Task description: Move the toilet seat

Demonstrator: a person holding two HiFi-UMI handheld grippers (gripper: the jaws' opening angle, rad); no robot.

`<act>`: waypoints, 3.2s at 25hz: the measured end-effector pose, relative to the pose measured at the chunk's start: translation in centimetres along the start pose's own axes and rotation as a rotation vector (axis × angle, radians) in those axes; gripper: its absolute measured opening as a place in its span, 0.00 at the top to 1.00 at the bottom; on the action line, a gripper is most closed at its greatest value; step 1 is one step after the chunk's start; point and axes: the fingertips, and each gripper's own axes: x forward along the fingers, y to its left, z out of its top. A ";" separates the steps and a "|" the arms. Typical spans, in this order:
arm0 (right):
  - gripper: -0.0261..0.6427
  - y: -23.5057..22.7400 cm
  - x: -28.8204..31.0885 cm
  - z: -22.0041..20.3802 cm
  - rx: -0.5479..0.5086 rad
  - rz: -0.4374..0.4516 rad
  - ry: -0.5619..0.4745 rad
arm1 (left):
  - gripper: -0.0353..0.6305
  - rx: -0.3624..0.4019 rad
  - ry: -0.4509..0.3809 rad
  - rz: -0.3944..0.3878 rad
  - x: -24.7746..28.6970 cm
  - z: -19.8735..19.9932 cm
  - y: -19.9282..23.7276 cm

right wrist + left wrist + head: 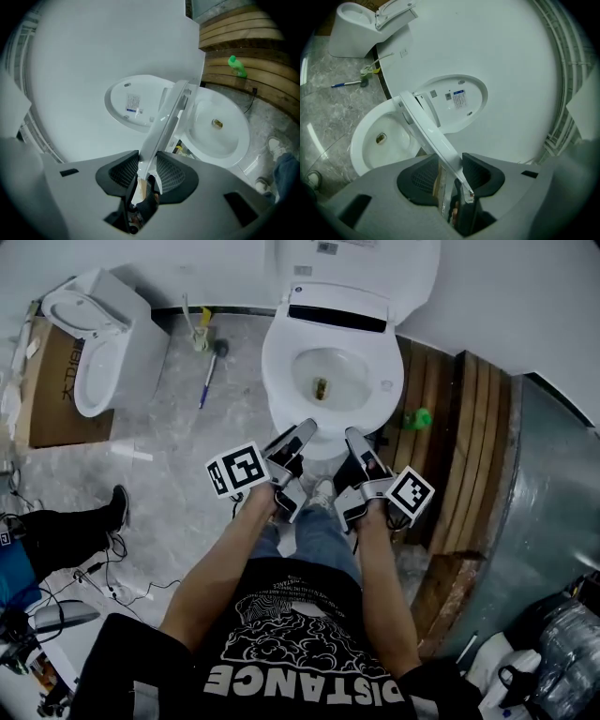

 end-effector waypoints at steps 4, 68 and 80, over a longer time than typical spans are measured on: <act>0.77 1.8 0.6 1.0 0.001 0.025 0.014 | 0.69 0.004 -0.026 -0.014 0.6 1.2 -1.6; 0.76 21.6 12.8 14.9 -0.125 0.377 -0.044 | 0.65 0.132 -0.127 -0.297 12.1 18.6 -17.4; 0.80 22.4 18.8 19.1 -0.169 0.325 -0.119 | 0.70 0.130 -0.062 -0.289 17.2 23.6 -17.3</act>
